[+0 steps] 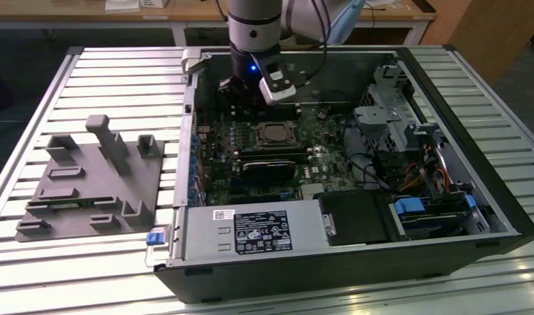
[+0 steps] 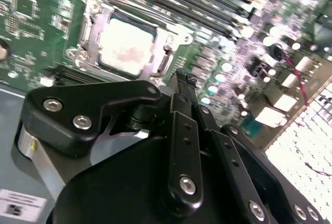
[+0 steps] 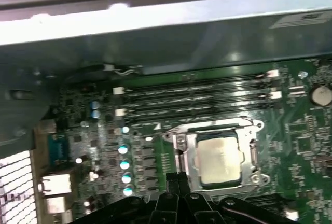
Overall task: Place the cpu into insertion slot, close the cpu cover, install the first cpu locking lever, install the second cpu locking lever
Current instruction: 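Install the first cpu locking lever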
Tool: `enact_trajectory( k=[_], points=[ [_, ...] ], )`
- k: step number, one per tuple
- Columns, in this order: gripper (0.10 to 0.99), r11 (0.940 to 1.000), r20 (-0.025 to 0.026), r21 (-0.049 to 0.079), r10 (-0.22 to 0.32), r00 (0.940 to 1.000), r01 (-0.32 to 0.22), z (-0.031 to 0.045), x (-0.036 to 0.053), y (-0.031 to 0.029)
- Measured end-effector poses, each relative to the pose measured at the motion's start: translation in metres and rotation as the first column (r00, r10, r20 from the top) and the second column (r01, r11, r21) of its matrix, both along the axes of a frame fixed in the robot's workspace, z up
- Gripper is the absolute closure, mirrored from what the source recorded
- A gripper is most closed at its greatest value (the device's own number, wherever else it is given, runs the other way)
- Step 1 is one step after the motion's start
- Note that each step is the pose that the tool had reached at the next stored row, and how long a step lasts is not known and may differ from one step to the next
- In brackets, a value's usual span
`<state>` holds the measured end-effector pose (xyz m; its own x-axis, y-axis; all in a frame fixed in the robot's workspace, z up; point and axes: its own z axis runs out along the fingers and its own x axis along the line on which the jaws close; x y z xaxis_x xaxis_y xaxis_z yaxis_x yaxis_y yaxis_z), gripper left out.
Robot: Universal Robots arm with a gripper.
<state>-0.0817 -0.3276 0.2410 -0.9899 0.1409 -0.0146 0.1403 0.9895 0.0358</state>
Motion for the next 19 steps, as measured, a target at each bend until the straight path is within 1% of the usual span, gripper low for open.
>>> enact_trajectory(
  k=[4, 5, 11, 13, 14, 16, 19],
  points=[
    [0.980, 1.0000, 0.0002, 0.002, 0.000, 1.0000, 0.000, 0.0000, -0.0084, 0.0000],
    [0.980, 1.0000, 0.0003, 0.008, 0.000, 1.0000, 0.000, 0.0000, -0.0096, 0.0000],
    [0.980, 0.9977, 0.0004, 0.068, 0.000, 1.0000, 0.000, 0.0000, -0.0171, -0.0001],
    [0.980, 0.9953, 0.0001, 0.097, 0.000, 1.0000, 0.000, 0.0000, -0.0186, -0.0002],
    [0.980, 0.9934, 0.0004, 0.115, 0.000, 1.0000, 0.000, 0.0000, -0.0191, -0.0003],
    [0.980, 0.9893, 0.0002, 0.146, 0.000, 1.0000, 0.000, 0.0000, -0.0202, -0.0005],
    [0.980, 0.9830, 0.0004, 0.184, 0.000, 1.0000, 0.000, 0.0000, -0.0215, -0.0007]
  ],
)
